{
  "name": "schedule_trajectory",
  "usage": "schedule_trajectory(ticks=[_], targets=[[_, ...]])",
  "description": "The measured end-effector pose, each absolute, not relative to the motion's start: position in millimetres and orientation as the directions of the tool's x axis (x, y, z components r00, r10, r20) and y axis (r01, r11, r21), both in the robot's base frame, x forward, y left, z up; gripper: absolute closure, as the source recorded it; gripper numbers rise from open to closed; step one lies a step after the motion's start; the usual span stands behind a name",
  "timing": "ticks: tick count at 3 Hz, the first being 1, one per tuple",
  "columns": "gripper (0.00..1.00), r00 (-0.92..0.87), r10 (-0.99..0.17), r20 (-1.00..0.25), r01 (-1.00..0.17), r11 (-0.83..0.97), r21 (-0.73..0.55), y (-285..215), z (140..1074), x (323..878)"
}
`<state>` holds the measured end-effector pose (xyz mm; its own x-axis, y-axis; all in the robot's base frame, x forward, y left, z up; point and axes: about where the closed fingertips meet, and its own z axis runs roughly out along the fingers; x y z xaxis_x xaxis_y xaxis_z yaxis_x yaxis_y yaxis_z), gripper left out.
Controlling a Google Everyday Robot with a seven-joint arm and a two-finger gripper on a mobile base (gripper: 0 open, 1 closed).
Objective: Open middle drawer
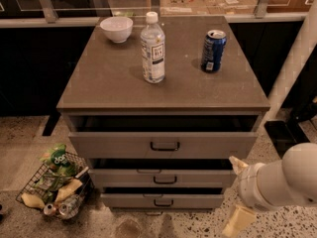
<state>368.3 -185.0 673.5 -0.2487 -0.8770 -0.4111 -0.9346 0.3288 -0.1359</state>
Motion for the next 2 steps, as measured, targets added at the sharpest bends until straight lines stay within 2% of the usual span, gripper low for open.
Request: schedule_trajectory(ticks=[1,2], targets=[[0.00,-0.247,-0.843,-0.478,-0.921,0.358,-0.154,-165.9,635.9,377.1],[0.00,-0.247,-0.843,-0.478,-0.921,0.357,-0.154,-165.9,636.1,376.7]])
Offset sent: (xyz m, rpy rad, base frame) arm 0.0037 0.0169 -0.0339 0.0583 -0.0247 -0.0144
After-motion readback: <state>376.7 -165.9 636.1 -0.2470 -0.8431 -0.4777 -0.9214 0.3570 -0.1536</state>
